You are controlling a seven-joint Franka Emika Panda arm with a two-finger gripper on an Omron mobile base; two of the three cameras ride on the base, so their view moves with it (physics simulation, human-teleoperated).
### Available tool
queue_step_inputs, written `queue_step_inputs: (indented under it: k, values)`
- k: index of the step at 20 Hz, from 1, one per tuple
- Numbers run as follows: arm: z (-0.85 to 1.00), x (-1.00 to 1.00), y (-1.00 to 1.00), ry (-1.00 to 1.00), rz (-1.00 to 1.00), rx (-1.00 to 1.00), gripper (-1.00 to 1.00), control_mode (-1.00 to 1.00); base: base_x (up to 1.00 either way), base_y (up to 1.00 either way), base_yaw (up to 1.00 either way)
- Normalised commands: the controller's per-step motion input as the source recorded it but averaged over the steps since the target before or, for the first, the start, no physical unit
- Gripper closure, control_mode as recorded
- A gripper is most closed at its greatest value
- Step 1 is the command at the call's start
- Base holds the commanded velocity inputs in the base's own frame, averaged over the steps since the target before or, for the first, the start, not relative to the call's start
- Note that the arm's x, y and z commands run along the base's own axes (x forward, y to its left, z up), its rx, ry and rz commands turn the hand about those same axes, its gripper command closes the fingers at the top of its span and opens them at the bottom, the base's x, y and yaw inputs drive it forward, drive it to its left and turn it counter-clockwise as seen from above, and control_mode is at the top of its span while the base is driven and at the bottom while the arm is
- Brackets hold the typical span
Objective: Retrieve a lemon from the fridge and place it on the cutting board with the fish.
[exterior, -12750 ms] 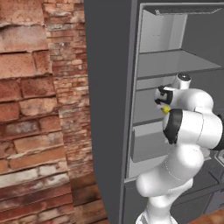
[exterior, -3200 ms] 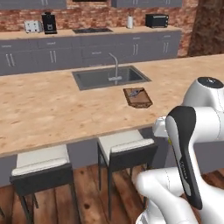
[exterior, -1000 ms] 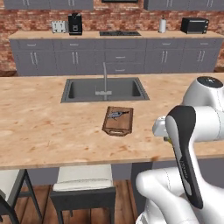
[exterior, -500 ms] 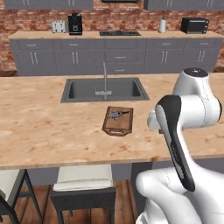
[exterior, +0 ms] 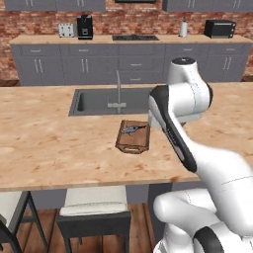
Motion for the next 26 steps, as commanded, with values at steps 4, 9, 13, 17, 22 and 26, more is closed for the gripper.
queue_step_inputs:
  k: [4,9,13,17,22,26]
  values:
    - [-0.47,1.00,0.00,0.00,0.26,0.05,1.00,-1.00,0.00,0.00,0.00]
    - [-0.64,1.00,0.00,0.00,0.24,0.03,1.00,-1.00,0.00,0.00,0.00]
    - [-0.65,1.00,0.00,0.00,0.21,0.00,1.00,-1.00,0.00,0.00,0.00]
    - [-0.53,1.00,0.00,0.00,0.16,0.00,1.00,-1.00,0.00,0.00,0.00]
    - [-0.46,0.98,0.03,0.00,0.06,-0.05,1.00,-1.00,0.00,0.00,0.00]
    - [-0.38,0.75,0.26,0.02,0.00,-0.13,1.00,-1.00,0.00,0.00,0.00]
